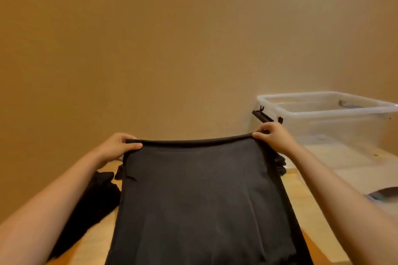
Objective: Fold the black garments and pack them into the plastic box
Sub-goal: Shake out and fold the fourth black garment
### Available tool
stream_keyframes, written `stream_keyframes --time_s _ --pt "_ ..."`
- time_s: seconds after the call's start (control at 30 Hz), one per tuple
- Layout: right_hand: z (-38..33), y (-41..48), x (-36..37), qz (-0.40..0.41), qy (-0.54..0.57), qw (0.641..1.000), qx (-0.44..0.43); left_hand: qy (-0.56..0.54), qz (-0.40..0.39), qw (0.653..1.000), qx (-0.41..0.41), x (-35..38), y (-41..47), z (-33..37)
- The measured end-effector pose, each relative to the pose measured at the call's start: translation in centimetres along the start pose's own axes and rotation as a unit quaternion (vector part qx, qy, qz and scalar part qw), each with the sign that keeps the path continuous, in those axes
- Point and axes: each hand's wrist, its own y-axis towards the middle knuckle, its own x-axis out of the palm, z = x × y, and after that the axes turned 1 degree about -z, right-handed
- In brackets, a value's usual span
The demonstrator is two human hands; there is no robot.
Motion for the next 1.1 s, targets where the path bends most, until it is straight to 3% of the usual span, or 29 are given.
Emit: stream_keyframes --time_s 0.13,0.23,0.33,0.6,0.9,1.1 --pt "3.9 1.4 6.1 0.01 -0.126 0.992 0.01 0.02 0.016 1.0 -0.007 4.0 3.3 -3.9" --pt "4.5 2.3 7.7 0.074 -0.137 0.987 -0.029 0.006 0.056 0.998 0.01 4.5 5.4 -4.9" --pt "4.7 3.6 8.3 0.078 -0.143 0.985 -0.05 -0.001 0.079 0.997 0.017 4.5 6.9 -5.3" --pt "6.1 2.7 8.5 0.079 -0.072 0.993 -0.058 -0.033 0.089 0.995 0.041 5.0 7.1 -6.7" --pt "5.3 -2.8 6.2 0.095 -0.015 0.99 -0.099 -0.091 0.124 0.986 0.067 5.1 0.4 -6.5" --pt "5.1 -9.6 4.7 0.117 -0.007 0.981 -0.155 -0.039 0.131 0.987 0.082 5.0 -6.1 -7.0"
